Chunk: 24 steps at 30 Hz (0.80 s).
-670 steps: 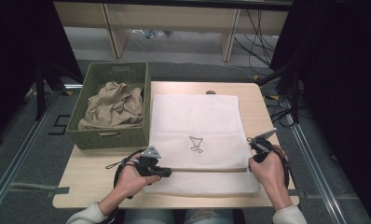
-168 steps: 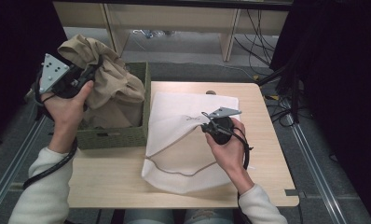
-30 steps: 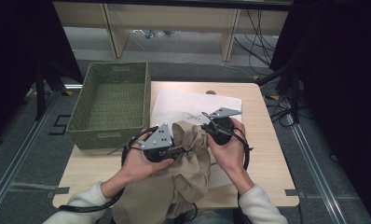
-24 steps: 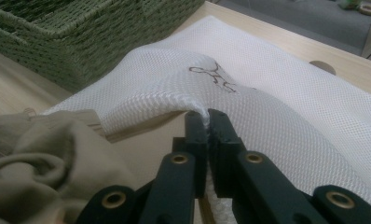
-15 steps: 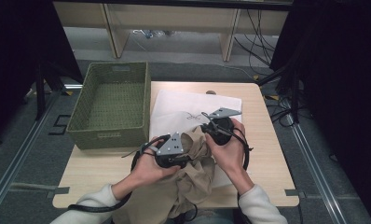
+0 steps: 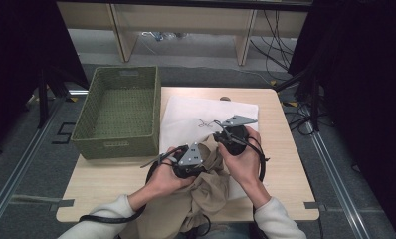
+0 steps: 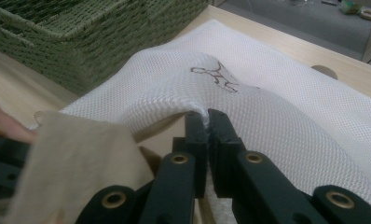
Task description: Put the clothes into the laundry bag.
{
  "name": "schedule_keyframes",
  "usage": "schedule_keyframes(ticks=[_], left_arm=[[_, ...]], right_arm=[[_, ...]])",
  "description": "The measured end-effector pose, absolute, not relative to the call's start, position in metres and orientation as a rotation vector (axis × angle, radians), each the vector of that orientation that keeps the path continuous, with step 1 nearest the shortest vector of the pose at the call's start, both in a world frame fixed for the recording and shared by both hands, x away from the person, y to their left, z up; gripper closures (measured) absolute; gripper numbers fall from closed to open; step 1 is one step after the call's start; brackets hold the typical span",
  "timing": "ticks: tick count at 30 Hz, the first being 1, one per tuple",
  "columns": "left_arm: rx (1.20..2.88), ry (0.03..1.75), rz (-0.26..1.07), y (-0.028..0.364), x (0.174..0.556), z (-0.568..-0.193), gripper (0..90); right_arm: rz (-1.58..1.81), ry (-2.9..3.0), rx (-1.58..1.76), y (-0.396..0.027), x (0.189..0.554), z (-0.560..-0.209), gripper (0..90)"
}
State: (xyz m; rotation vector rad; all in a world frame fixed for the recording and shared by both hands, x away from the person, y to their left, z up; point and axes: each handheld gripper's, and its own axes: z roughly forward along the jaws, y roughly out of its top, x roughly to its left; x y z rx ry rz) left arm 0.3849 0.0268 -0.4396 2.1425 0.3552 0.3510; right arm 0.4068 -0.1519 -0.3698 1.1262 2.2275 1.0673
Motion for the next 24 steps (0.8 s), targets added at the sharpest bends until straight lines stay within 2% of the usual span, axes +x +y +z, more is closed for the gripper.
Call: schedule_keyframes(ticks=[4,11,17,24], left_arm=[[2.157,0.382,0.357,0.025,0.39,-0.444,79.0],[2.233,0.438,0.361,0.021,0.4,-0.456,69.1],[2.197,0.479,0.362,0.024,0.399,-0.455,53.1],[2.103,0.498,0.358,0.034,0.39,-0.441,41.7]], right_arm=[[1.064,2.229,1.102,-0.152,0.408,-0.371,88.3],[1.047,2.239,1.137,-0.15,0.405,-0.371,88.3],[1.042,2.248,1.108,-0.15,0.407,-0.373,88.3],[1.038,2.248,1.13,-0.151,0.407,-0.373,88.3]])
